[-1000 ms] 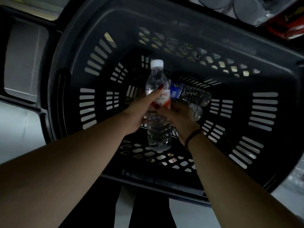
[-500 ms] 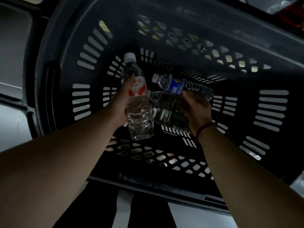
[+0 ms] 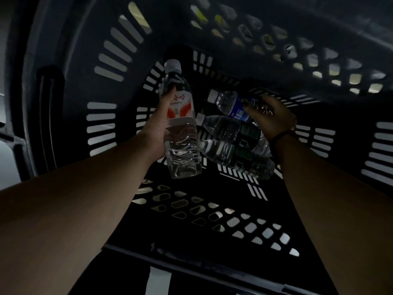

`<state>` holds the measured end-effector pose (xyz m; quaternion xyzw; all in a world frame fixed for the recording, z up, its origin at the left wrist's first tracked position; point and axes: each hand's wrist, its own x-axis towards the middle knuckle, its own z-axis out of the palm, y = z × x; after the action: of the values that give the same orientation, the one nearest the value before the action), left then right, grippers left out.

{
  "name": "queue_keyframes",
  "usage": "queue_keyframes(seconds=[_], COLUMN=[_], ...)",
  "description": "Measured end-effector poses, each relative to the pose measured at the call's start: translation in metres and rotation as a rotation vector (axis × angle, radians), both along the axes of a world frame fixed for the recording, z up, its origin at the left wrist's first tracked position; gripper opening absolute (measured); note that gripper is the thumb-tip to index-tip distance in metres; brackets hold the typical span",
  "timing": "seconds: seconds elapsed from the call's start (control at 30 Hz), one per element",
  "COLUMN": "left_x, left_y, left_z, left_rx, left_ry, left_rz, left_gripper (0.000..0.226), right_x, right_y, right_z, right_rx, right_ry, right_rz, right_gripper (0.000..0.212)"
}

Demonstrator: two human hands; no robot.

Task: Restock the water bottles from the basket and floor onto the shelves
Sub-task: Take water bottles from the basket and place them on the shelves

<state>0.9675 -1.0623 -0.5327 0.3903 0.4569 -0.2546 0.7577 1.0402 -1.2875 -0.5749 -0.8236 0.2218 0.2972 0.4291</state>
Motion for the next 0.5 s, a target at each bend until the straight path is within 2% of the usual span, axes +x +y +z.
queue_keyframes(seconds=[0.17,0.37,0.5], left_x=[0.003,0.007,0.008], left_y=[-0.006,-0.014,-0.016], left_z=[-0.004,0.0,0.003], left_rx=[-0.025,-0.011,-0.032], left_ry=[-0.012,-0.015,-0.027], left_rz=[0.026,-0.026,-0.015], left_gripper=[0.049,0.046,0.045], right_x=[0.007,0.018,0.022], right_y=[0.004,0.005,0.006], right_z=[-0.019,-0.041,-0.026], right_rx=[-0.095,-0.213,-0.235], right_ry=[0.014,0.065,0.071], right_rz=[0.16,0.364,0.434], right_gripper=[0.068,0.12,0.114])
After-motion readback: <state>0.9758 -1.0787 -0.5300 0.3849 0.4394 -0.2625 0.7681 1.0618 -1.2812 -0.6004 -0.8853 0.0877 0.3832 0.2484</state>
